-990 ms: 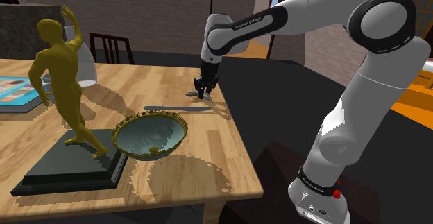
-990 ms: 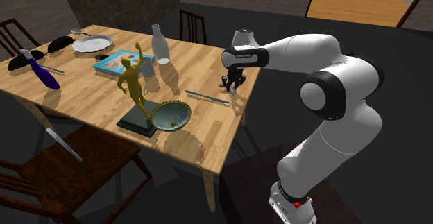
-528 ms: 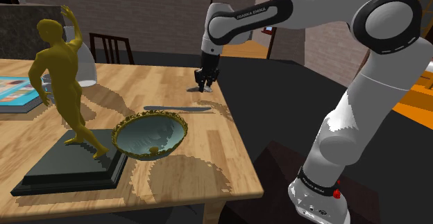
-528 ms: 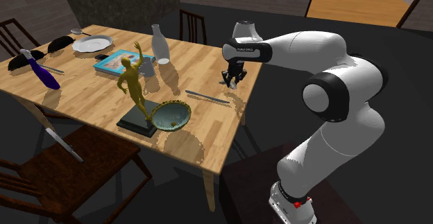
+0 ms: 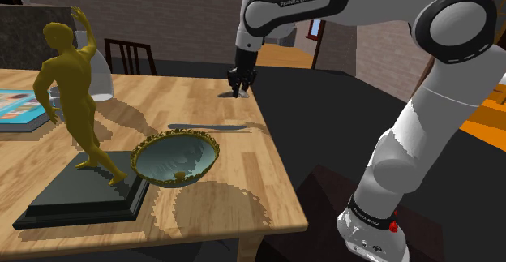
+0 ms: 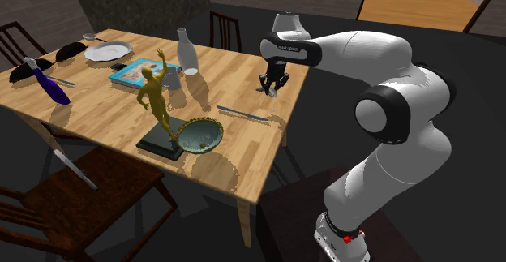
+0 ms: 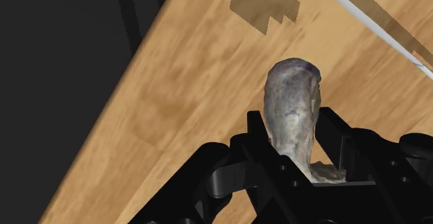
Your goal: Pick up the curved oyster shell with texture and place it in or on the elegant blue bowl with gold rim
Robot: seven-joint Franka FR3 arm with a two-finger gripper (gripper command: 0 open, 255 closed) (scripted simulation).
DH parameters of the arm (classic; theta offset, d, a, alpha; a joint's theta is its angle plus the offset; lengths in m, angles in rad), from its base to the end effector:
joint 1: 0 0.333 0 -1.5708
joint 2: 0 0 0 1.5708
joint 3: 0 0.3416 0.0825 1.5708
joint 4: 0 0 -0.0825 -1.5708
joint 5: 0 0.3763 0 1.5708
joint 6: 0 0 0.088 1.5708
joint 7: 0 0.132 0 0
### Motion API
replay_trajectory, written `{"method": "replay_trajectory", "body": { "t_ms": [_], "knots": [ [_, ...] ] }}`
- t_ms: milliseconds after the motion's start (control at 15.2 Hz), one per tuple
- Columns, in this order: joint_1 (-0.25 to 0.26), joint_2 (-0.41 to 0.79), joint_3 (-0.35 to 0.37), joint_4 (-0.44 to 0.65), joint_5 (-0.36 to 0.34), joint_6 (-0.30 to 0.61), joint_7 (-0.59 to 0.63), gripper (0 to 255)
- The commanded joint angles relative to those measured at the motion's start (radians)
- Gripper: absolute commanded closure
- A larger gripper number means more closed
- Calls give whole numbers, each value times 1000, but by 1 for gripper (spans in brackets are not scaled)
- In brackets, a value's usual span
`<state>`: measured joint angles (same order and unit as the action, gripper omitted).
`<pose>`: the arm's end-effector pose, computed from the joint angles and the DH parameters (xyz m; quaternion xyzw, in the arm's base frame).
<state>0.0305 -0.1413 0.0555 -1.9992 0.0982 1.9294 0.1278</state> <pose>0.5124 0.0546 0.5302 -0.9978 0.0366 -0.0309 0.0462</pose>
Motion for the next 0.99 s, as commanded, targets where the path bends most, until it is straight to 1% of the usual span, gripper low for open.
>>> {"method": "replay_trajectory", "body": {
  "t_ms": [0, 924],
  "knots": [
    [-1, -4, -1, 24, -1, -29, 1, 255],
    [-2, 5, -3, 213, -6, -208, 16, 255]
  ]
}}
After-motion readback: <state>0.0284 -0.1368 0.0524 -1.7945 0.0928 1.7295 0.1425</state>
